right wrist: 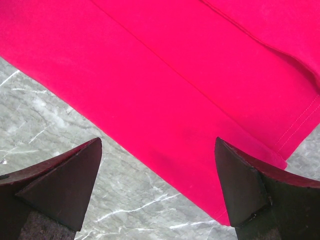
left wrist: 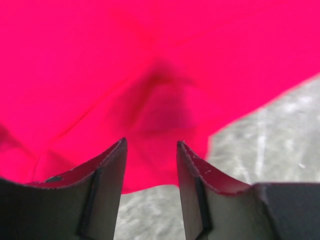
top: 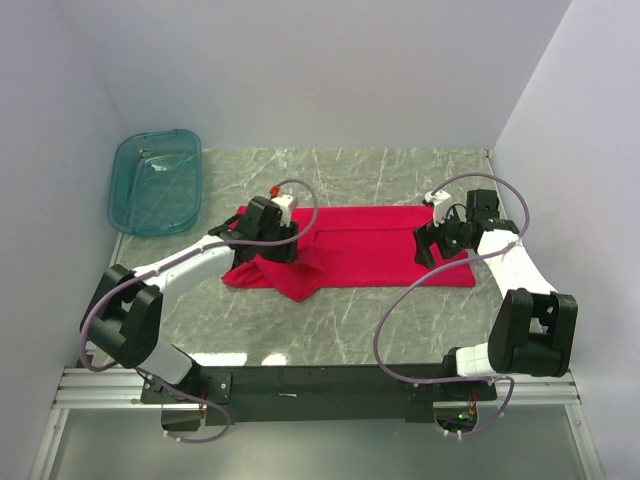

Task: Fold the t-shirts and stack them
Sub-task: Fold the tshirt

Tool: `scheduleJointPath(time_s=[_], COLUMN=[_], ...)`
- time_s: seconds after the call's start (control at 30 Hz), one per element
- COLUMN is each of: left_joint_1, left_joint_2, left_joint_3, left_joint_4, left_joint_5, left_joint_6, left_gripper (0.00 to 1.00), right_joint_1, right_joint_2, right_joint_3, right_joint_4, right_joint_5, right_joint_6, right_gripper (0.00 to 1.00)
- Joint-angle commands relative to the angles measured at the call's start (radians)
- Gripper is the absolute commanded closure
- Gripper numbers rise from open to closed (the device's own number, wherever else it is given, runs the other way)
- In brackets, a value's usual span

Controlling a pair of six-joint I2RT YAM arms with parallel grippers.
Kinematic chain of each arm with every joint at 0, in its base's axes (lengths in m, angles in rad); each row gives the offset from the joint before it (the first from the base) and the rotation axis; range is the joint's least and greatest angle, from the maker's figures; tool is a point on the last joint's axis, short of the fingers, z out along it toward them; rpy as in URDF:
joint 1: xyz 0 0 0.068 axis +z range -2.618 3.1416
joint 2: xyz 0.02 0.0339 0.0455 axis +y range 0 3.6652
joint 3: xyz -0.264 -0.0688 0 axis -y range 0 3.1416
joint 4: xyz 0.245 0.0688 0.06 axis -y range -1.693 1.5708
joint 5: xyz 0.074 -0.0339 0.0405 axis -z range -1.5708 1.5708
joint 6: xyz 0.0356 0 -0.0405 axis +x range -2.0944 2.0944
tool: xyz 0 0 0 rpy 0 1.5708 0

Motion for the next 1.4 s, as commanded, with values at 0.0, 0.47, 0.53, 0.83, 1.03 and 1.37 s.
scheduleJointPath(time_s=[0.0, 0.47, 0.53, 0.83, 1.03, 1.37], left_joint_1=[0.039, 0.045, 0.045, 0.045, 0.039, 0.028], left_joint_2=[0.018, 0.184, 0.193, 0.193, 0.204, 0.088], left_joint_3=[-0.076, -0.016, -0.012, -0.009, 0.020, 0.010], left_joint_4=[0.053, 0.062, 0.068, 0.119, 0.119, 0.066], left_joint_5=[0.033, 0.044, 0.072, 0.200, 0.225, -0.065], left_joint_6=[-0.071, -0.102, -0.102, -0.100, -0.105, -0.073], left_gripper=[0.51, 0.52, 0.54, 0.63, 0.69, 0.57], right_joint_1=[-0.008, -0.017, -0.017, -0.025, -0.029, -0.038], right_joint_2=[-0.031, -0.028, -0.025, -0.026, -0.029, -0.029], right_joint_3=[-0.009, -0.009, -0.006, -0.004, -0.001, -0.004], right_joint_4=[0.025, 0.020, 0.020, 0.019, 0.017, 0.019], right_joint_5=[-0.008, -0.016, -0.017, -0.022, -0.026, -0.037], right_joint_6=[-0.002, 0.000, -0.002, 0.000, 0.000, -0.005], right_gripper=[0.00, 0.00, 0.00, 0.00, 0.00, 0.00])
